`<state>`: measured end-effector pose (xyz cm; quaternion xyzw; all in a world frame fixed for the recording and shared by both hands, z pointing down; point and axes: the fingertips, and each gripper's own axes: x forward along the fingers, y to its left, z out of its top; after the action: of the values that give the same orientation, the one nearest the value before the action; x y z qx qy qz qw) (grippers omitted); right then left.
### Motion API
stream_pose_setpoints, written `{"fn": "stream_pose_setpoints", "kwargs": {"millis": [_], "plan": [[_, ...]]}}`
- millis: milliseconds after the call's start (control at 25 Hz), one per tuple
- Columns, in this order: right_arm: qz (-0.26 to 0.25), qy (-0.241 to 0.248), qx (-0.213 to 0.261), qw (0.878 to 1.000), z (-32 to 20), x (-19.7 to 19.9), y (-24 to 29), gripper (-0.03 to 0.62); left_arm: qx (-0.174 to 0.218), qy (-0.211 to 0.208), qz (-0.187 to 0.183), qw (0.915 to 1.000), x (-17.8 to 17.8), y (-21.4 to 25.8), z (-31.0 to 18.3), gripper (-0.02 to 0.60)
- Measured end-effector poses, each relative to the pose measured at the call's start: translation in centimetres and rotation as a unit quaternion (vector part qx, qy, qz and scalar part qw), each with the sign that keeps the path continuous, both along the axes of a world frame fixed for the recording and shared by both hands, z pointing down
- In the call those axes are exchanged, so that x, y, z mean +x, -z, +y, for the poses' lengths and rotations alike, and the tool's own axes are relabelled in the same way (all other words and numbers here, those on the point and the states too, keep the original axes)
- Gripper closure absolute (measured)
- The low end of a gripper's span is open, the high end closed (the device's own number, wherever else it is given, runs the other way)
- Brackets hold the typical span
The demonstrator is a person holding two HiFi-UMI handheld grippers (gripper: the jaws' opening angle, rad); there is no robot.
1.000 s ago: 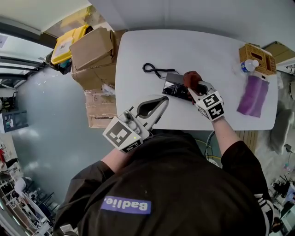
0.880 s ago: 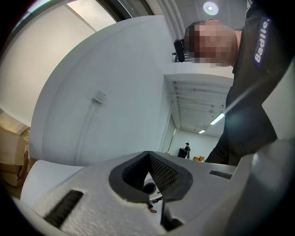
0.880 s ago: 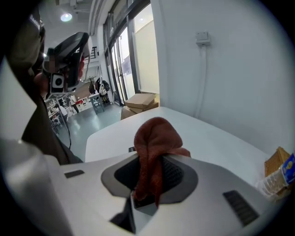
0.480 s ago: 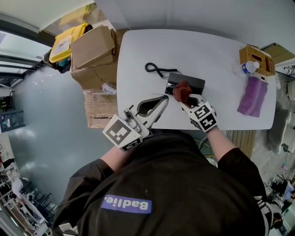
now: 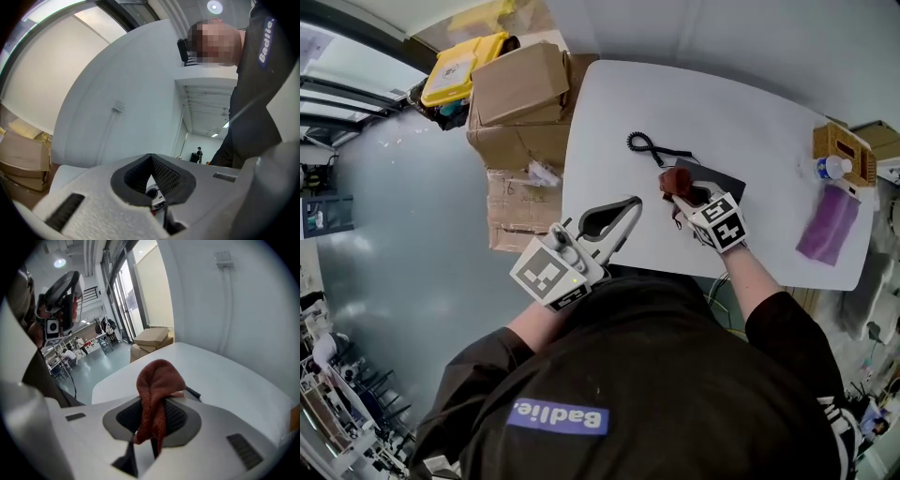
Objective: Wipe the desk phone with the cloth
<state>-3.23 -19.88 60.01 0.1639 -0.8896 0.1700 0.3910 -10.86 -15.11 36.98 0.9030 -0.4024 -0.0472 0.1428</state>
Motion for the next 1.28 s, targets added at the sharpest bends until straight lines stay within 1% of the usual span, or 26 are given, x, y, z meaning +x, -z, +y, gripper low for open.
{"fn": "stream_pose_setpoints", "kwargs": {"millis": [120, 320, 400, 520, 600, 760, 960, 1120, 1280], "plan": [[0.013, -0.008, 0.005, 1.000, -2.5, 0.5, -0.8, 0.505, -0.003, 0.018, -0.001, 0.9998, -1.2, -0.2, 0.0, 0.572], [0.009, -0.035, 0.018, 0.999, -5.6, 0.9, 0.4, 0.505, -0.004, 0.035, 0.000, 0.9994, -2.8, -0.2, 0.2, 0.572], [0.005, -0.044, 0.027, 0.999, -6.2, 1.0, 1.4, 0.505, -0.001, 0.034, 0.006, 0.9994, -2.9, 0.3, 0.4, 0.572], [-0.005, -0.057, 0.043, 0.997, -6.0, 1.0, 3.5, 0.505, 0.010, 0.020, 0.020, 0.9995, -2.7, 1.4, 1.0, 0.572], [-0.015, -0.067, 0.052, 0.996, -5.1, 0.7, 5.2, 0.505, 0.012, 0.008, 0.013, 0.9998, -2.8, 1.7, 1.5, 0.572], [-0.040, -0.089, 0.069, 0.993, -1.9, -0.3, 8.9, 0.505, 0.024, -0.037, 0.012, 0.9990, -2.1, 2.9, 3.1, 0.572], [-0.067, -0.120, 0.090, 0.986, 3.4, -1.7, 12.7, 0.505, 0.043, -0.095, 0.017, 0.9944, -1.7, 3.0, 5.5, 0.572], [-0.087, -0.139, 0.105, 0.981, 7.5, -2.6, 15.3, 0.505, 0.032, -0.132, 0.033, 0.9902, -1.4, 2.4, 7.5, 0.572], [-0.107, -0.137, 0.121, 0.977, 11.3, -3.0, 17.9, 0.505, 0.024, -0.153, 0.041, 0.9870, -0.8, 2.1, 9.3, 0.572]]}}
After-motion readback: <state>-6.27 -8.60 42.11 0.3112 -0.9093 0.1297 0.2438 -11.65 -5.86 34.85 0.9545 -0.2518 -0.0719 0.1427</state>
